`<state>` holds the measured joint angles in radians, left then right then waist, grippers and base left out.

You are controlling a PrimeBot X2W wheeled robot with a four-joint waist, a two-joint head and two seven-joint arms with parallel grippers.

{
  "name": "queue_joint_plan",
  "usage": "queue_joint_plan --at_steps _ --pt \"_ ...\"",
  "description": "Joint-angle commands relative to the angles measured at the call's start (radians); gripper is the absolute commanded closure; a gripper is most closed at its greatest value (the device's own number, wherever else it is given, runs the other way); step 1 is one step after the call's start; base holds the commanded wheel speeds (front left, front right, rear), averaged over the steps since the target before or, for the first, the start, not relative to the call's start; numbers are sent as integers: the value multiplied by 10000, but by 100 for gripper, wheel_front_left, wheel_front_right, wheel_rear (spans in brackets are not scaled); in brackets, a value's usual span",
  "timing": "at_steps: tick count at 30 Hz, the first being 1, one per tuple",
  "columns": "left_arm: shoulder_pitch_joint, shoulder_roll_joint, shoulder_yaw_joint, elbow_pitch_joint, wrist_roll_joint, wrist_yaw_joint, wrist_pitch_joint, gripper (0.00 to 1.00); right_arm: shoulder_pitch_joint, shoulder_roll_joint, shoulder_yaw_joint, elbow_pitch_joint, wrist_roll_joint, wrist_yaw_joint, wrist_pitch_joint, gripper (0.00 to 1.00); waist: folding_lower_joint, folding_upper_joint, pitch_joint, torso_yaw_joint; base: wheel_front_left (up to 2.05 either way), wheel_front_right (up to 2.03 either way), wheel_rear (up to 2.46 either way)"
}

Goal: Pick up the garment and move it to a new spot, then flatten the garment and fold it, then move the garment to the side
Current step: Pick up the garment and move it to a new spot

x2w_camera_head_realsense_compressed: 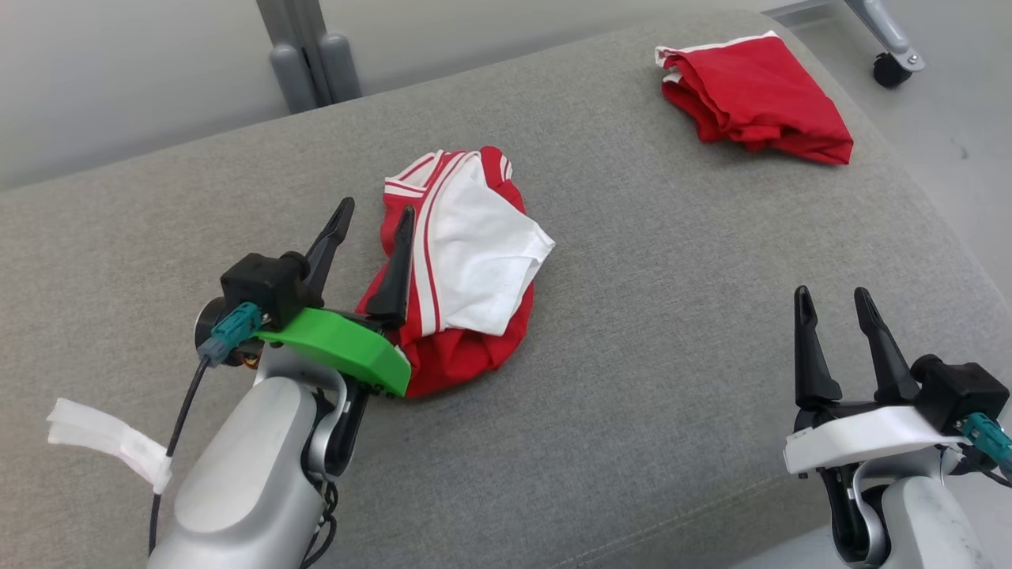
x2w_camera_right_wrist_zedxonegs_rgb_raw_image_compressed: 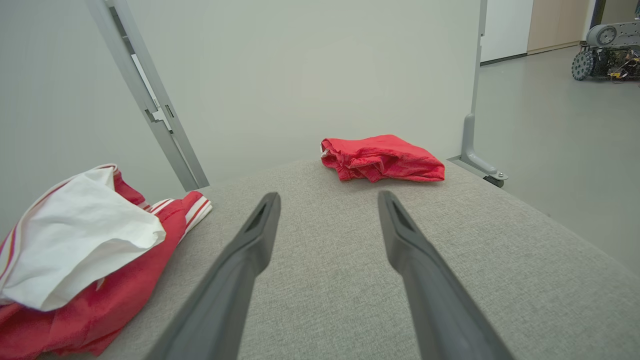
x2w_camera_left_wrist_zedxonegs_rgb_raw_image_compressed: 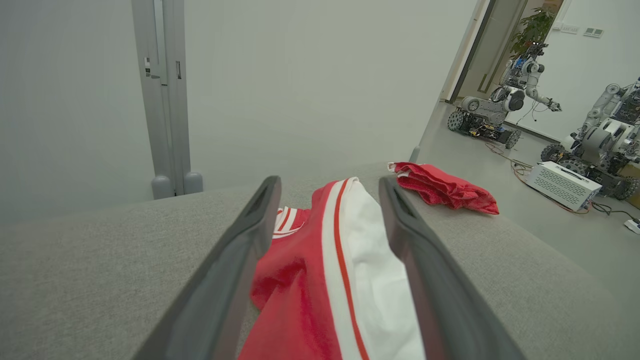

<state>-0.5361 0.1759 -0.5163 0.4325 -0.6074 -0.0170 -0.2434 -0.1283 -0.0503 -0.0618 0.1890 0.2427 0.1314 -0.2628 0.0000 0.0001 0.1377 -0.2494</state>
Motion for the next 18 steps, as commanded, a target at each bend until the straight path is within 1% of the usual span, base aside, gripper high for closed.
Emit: queue_joint_plan --at_steps 1,4,9,18 --pt "308 183 130 -124 101 104 -89 0 155 -52 -12 -25 -72 -15 -24 0 0 -1 -532 494 0 0 0" --pt "587 451 351 -377 363 295 -172 0 299 -109 52 -58 -131 -15 -25 0 0 -1 -826 780 0 0 0" --pt "1321 771 883 -870 499 517 -213 0 512 -181 106 -70 -207 -15 -25 0 0 -1 -1223 1293 0 0 0" --pt "2847 1426 1836 -1959 957 776 -215 0 700 -304 256 -156 -277 -15 -14 0 0 -1 -1509 2176 0 0 0"
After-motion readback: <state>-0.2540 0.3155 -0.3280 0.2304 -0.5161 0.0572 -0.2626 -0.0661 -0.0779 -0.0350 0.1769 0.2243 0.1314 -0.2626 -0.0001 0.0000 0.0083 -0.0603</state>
